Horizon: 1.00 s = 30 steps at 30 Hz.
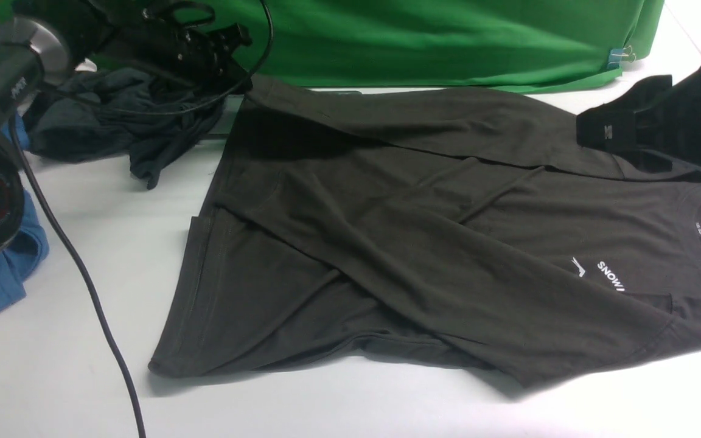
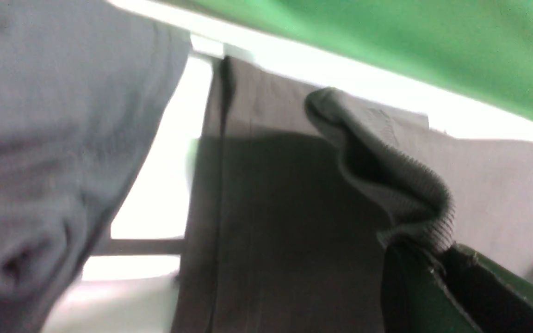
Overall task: Fold a long-sleeved shirt on a white desktop.
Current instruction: 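Fold the left side of the dark shirt inward over its body with the left gripper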
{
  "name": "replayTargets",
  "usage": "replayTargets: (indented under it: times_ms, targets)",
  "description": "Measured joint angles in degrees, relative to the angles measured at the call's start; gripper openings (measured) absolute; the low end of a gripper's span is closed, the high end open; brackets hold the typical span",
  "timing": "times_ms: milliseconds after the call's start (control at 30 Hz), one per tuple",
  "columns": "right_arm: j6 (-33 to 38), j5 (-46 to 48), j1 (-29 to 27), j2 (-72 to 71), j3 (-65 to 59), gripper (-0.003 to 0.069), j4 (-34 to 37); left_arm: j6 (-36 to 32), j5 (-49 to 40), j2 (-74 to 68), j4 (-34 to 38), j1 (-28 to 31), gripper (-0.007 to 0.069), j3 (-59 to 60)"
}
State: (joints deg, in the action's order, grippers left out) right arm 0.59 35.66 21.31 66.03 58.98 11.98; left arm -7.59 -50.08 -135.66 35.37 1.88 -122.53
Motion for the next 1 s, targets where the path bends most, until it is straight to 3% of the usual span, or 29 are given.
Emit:
replayTargets:
  times_ms: [500,733,1000]
  targets:
    - [0.00,1.42,0.00,0.00,0.00,0.0241,-0.23,-2.68,-18.83,9.14,-10.67,0.00,0.0046,1.22]
    - [0.00,3.19,0.00,0.00,0.00,0.0241,-0.30,-2.68,-18.93,15.63,-14.18,0.00,0.0046,10.96]
    - [0.00,4.96,0.00,0.00,0.00,0.0241,-1.01,-2.76,-10.93,16.80,-17.90,0.00,0.0087,24.38]
